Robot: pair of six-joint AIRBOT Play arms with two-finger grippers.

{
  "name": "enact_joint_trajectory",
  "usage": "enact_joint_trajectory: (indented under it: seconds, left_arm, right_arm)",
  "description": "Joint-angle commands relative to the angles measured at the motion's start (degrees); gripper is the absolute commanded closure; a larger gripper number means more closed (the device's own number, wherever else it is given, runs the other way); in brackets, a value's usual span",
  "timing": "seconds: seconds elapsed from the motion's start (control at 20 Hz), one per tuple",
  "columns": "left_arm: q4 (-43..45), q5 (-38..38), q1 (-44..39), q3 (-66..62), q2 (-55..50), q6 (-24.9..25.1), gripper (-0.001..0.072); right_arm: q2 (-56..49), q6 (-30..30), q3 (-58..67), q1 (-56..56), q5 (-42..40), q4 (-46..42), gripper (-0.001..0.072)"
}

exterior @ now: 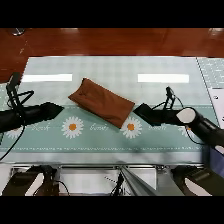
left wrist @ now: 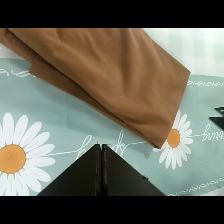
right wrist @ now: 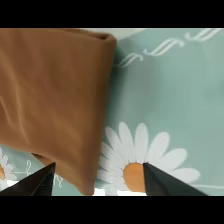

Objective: Fold the shirts.

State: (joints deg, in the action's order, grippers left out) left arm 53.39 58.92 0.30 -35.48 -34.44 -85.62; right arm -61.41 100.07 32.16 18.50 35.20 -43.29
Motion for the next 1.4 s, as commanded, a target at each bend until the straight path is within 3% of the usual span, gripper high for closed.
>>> enact_joint_trajectory:
  seconds: [0.0,0.25,0.3,0.35,0.45,0.7,0.85,1.05,1.35]
  left_arm:
    - [-0.9,-0.4,0.0,1.0,-0.2,-0.1,0.0682]
    - [-0.9,-0.4,0.0,1.0,-0.2,-0.1,0.0682]
    - [-0.9,-0.5,0.0,1.0,-0.2,-0.1,0.0682]
    - [-0.9,-0.5,0.0,1.0,-0.2,-0.1,0.0682]
    - [-0.9,-0.5,0.0,1.0,-0.2,-0.1,0.0682]
    - [-0.9,-0.5,0.0,1.0,-0.2,0.0,0.0682]
    - [-0.9,-0.4,0.0,1.0,-0.2,-0.1,0.0682]
    - [-1.0,-0.4,0.0,1.0,-0.2,-0.1,0.0682]
    - [-1.0,-0.4,0.0,1.0,-0.2,-0.1,0.0681]
  right_arm:
    - [-11.1,-11.6,4.3,1.2,2.7,11.8,0.0096]
    - [-24.7,-14.3,15.5,1.9,10.6,13.4,0.0098]
    - [-26.4,-14.6,17.2,2.6,11.0,13.9,0.0128]
    - [-27.8,-15.5,18.7,3.3,11.1,14.8,0.0251]
    - [-29.5,-20.1,22.6,4.5,11.9,15.8,0.0693]
    - [-29.4,-21.9,43.1,4.1,22.3,9.9,0.0686]
    - [-29.4,-13.3,60.5,3.8,31.0,-2.7,0.0686]
    - [-29.3,-7.2,79.6,-0.5,45.6,-12.1,0.0685]
    - [-20.9,-3.5,85.7,-18.0,60.0,-16.4,0.0686]
